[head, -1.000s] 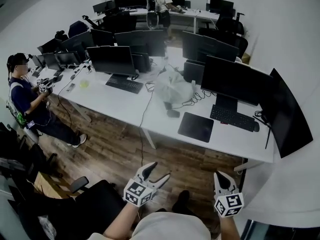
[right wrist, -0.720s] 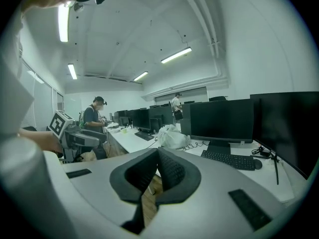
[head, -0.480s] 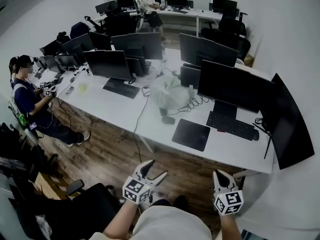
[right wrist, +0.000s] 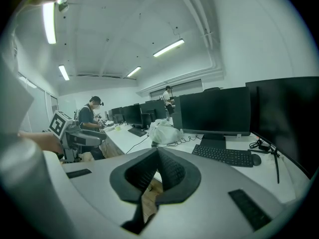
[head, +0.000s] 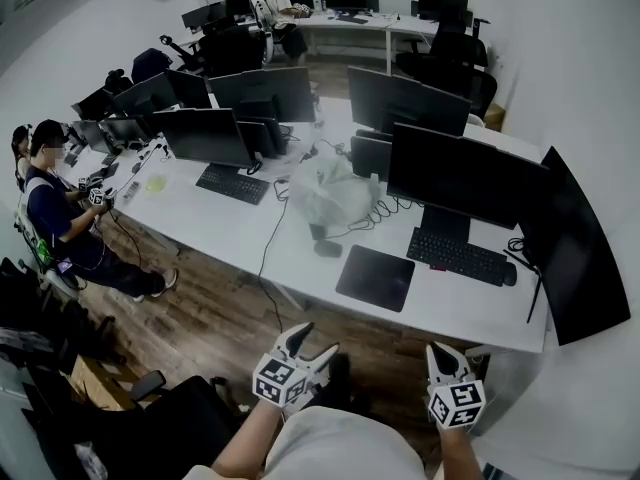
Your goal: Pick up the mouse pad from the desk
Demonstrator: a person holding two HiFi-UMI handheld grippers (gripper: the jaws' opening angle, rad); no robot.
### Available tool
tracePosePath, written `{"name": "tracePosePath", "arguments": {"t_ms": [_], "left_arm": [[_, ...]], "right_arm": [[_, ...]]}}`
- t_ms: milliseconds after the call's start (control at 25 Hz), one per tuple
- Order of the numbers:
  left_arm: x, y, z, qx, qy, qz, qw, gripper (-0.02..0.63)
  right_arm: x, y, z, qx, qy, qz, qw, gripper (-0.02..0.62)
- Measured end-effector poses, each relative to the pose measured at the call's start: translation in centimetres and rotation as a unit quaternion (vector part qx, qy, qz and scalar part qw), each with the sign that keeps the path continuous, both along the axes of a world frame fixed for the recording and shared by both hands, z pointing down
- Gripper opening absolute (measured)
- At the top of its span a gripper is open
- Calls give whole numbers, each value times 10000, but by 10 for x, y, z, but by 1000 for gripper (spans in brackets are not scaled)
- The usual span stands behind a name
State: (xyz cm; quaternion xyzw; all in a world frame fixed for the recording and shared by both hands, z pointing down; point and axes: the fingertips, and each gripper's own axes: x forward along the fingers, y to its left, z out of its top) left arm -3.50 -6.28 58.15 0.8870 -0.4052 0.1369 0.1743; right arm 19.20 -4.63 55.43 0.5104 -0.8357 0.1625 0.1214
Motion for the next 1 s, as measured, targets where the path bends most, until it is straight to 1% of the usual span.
{"name": "tracePosePath", "arguments": {"t_ms": [280, 600, 840, 1000], "left_arm": [[6, -49, 10, -74, 61, 126, 9999, 328], [0, -128, 29, -261, 16, 350, 9990, 328], [1, -180, 63, -578, -236, 657, 9959, 327], [1, -214, 80, -717, -289, 835, 9935, 327]], "right_arm": [[6, -42, 13, -134, 33, 165, 9998, 12], [-11, -107, 25, -331, 116, 227, 9991, 12], [-19, -156, 44, -531, 199, 335, 9978, 12], [-22, -184, 57, -645, 249, 437, 9967, 12]]}}
